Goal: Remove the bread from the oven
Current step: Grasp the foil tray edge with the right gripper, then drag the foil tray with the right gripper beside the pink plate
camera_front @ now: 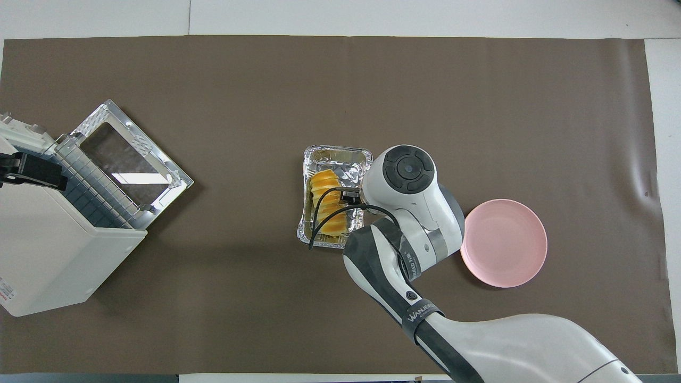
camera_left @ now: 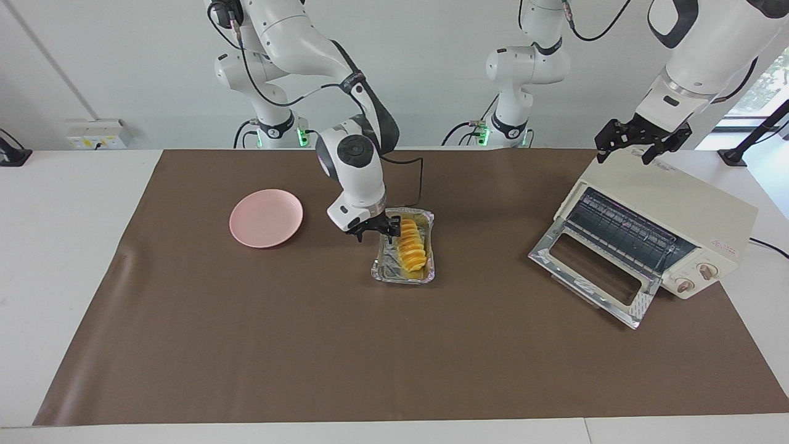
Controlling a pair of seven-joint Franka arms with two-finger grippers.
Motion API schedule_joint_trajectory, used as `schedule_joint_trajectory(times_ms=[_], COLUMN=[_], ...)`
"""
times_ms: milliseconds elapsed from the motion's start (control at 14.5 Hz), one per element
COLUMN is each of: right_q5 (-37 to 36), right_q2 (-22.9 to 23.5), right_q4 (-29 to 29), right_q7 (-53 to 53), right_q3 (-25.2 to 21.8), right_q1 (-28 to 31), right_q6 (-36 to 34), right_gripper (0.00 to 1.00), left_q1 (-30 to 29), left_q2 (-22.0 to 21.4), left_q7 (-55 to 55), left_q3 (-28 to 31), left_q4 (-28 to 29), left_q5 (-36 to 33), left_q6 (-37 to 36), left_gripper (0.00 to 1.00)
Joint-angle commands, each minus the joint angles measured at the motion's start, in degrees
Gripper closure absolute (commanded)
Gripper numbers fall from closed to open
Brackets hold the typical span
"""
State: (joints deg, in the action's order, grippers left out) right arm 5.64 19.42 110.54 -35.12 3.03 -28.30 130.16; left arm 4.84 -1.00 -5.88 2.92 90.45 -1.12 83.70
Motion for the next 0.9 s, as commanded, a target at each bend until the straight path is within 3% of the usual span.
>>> schedule_joint_trajectory(times_ms=[0,208,277,623,830], right_q5=[0.68,0.68,0.68,0.68,0.77], right_q2=[-0.35,-0.52,-0.52,-0.43,-0.70], right_q4=[1.35,1.87,1.87,0.73,-2.51], right_q7=[-0.48,-0.39,-0.30,4.26,10.30], right_q3=[0.04,0.13,0.13,0.13,0.04], right_q1=[-0.09,-0.18,-0.09,0.70,4.38], right_q6=[1.50,1.41,1.23,0.53,-4.11], right_gripper=[0.44,0.93,1.00,1.00,1.00], left_q1=[-0.27,-0.19,-0.19,-0.27,-0.27], left_q2=[-1.11,-1.20,-1.29,-1.20,-1.20], left_q7=[-0.80,-0.62,-0.62,-0.62,-0.62], left_q3=[-0.20,-0.11,-0.11,-0.11,-0.11], left_q4=[1.75,1.84,1.84,1.84,1.84], left_q5=[-0.20,-0.20,-0.20,-0.20,-0.20], left_q6=[1.29,1.20,1.11,1.11,1.11], left_gripper=[0.00,0.00,0.00,0.00,0.00])
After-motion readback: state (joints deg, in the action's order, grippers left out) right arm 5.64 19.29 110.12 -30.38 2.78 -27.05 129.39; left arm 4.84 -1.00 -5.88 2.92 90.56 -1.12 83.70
